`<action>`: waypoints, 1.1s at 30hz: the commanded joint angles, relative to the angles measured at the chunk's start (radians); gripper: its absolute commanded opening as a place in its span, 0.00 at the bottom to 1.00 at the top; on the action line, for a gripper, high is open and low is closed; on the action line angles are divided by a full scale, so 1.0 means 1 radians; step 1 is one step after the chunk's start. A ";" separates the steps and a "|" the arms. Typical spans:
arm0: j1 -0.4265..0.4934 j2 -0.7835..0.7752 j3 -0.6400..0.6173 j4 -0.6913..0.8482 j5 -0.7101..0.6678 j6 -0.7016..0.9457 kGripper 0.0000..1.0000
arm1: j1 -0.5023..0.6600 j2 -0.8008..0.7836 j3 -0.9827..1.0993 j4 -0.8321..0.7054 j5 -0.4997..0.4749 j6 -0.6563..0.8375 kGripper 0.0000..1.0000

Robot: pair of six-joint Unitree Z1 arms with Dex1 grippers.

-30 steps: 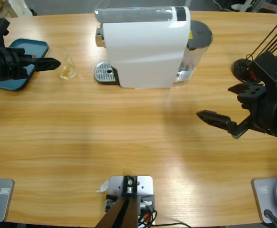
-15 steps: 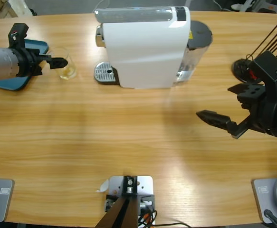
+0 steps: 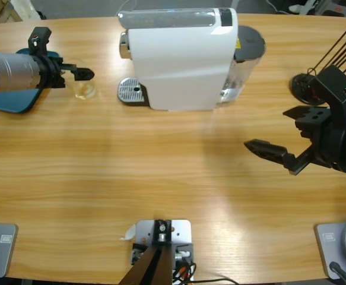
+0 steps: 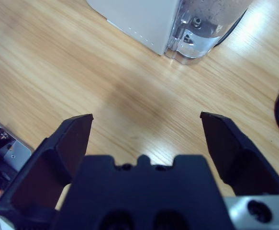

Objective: Pour coffee

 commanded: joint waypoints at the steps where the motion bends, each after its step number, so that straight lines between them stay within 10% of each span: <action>1: 0.016 0.071 -0.007 -0.016 -0.010 0.017 0.78 | -0.014 0.002 0.032 -0.012 0.014 -0.004 1.00; 8: 0.017 0.071 0.002 -0.014 -0.012 0.039 0.43 | -0.057 -0.009 0.033 -0.012 0.026 -0.014 1.00; 33: -0.040 -0.112 -0.306 0.476 -0.369 0.316 0.43 | -0.117 -0.028 0.035 -0.028 0.079 -0.085 1.00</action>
